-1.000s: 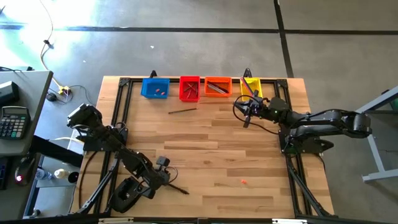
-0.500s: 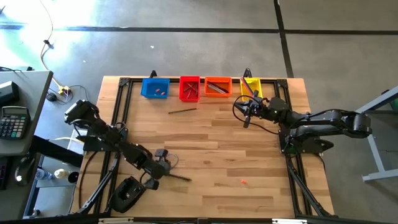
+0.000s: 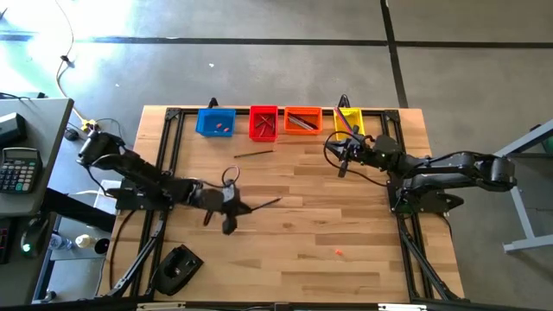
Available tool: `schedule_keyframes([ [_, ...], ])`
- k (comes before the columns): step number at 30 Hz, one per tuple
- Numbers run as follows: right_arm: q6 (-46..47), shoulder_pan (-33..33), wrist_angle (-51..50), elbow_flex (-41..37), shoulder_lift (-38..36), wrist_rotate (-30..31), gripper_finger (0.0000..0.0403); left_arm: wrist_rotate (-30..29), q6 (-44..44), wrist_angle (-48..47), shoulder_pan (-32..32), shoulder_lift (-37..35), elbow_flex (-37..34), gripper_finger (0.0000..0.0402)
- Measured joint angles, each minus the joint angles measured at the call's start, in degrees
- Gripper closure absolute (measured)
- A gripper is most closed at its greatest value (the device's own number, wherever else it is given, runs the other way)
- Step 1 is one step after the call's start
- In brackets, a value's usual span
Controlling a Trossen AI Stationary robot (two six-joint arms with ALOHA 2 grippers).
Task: Sort crayons/erasers/pens/pencils in bins
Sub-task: Put the black pen into the orange bin
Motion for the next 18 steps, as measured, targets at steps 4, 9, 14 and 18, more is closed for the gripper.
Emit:
schedule_keyframes([
  [4, 2.34, -0.02, -0.03, 0.0, 0.0, 0.02, 0.0403, 1.35, 1.7, 12.47, 5.36, 1.86, -2.45, 0.0387],
  [9, 6.18, 0.0, 0.24, 0.0, 0.02, 0.0, 0.0403, 4.87, 4.11, 25.08, 11.56, 5.57, -3.17, 0.0387],
  [14, 10.34, 0.87, 2.02, 0.0, 0.33, 0.39, 0.0403, 8.84, 3.81, 36.03, 16.91, 9.96, -3.15, 0.0387],
  [18, 11.89, 4.03, 5.08, 0.0, 2.05, 3.2, 0.0403, 10.35, 2.0, 43.19, 19.9, 13.0, -2.94, 0.0387],
])
